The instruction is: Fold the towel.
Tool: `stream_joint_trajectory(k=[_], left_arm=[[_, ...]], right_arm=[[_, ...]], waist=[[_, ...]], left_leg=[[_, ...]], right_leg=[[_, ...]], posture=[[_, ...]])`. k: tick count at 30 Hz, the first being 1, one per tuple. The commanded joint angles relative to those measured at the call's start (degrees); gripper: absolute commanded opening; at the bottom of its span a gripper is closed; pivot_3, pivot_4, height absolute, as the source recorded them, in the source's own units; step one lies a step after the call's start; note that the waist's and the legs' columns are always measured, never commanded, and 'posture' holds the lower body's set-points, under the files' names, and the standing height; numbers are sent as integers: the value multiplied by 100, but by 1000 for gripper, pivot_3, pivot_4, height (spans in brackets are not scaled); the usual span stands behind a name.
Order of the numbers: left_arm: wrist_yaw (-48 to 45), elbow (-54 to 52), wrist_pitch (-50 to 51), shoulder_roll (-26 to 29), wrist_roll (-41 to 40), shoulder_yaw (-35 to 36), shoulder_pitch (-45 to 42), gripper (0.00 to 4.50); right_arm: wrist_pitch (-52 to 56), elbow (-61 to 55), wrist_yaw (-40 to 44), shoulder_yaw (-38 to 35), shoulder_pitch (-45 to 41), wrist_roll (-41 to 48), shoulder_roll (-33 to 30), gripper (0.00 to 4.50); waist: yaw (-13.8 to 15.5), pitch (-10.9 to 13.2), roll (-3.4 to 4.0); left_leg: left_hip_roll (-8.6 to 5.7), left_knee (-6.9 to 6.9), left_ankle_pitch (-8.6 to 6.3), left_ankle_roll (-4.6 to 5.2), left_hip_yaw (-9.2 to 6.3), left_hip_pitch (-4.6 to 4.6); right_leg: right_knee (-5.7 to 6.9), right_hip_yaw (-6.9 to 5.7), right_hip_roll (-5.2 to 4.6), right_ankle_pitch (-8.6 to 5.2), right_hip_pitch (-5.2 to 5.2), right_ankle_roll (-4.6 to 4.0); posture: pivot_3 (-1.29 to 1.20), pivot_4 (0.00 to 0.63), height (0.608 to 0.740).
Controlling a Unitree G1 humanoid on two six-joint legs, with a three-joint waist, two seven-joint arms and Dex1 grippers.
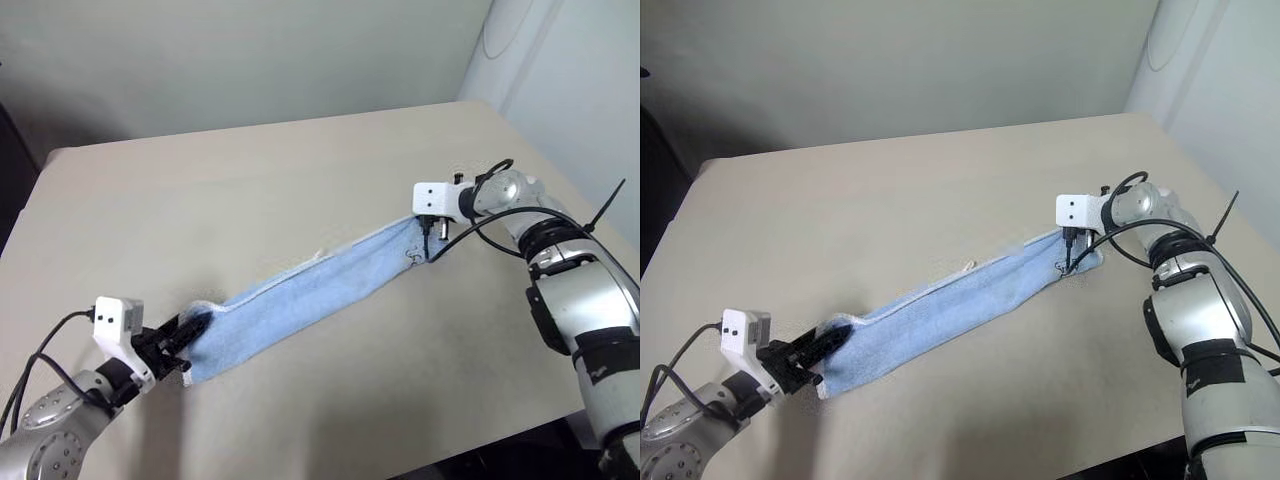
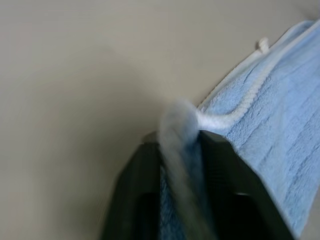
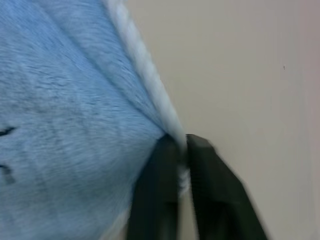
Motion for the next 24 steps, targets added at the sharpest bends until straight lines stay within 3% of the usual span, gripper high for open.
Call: stream_joint_trajectory(k=[1,7,9,15,18,24], left_arm=[[-32,-105,-22,-9,-65,136,36,2488],[-56,-102,17,-34,-205,194,90,4500],[-49,-141,24,-63,-251,218,151,4500],[-69,-384,-32,-230,-397,456,708,4500],[39,-457,-235,-296,-26,409,1018,4500],[-11,-515,-559,-389,166,563,1264,4500]], right_arm=[[-36,-21,-114,-95,-3,7,-109,1675],[-418,-78,-368,36,60,-187,-185,3715],[-504,-81,-503,38,48,-244,-211,4421],[-648,-102,-389,-274,-58,1,-422,4470],[-616,-142,-220,-586,-63,311,-555,4470],[735,-419,1023,-1921,262,1832,-640,4470]], waist=[[0,0,0],[1,0,0],[0,0,0],[0,0,0],[0,0,0],[4,-1,-2]], left_leg=[[0,0,0,0,0,0],[0,0,0,0,1,0],[0,0,0,0,1,0],[0,-1,-2,1,2,-1],[0,-1,-3,3,3,-1],[1,-1,-1,1,4,0]], right_leg=[[0,0,0,0,0,0],[2,0,0,0,0,0],[4,0,0,0,-2,0],[2,1,0,0,-3,0],[2,1,0,0,-2,0],[2,4,1,-1,-1,-1]], posture=[[0,150,740],[0,150,740],[0,150,740],[0,150,740],[0,150,740],[0,150,740]])
